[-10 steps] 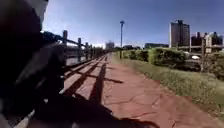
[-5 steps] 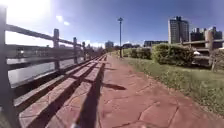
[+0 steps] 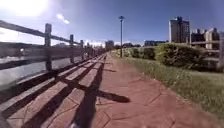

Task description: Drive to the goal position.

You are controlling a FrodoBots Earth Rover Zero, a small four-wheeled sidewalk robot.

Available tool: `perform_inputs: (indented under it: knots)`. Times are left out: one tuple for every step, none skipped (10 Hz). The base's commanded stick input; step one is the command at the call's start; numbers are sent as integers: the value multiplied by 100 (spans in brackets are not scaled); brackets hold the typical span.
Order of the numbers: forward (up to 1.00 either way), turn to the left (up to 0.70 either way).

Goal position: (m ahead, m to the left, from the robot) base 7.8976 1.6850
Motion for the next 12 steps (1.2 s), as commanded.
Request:
perform_inputs:
  knots:
    - [85,0]
    - [85,0]
    - [85,0]
    - [85,0]
    - [85,0]
    - [85,0]
    - [85,0]
    - [85,0]
    - [85,0]
    - [85,0]
    - [85,0]
    - [85,0]
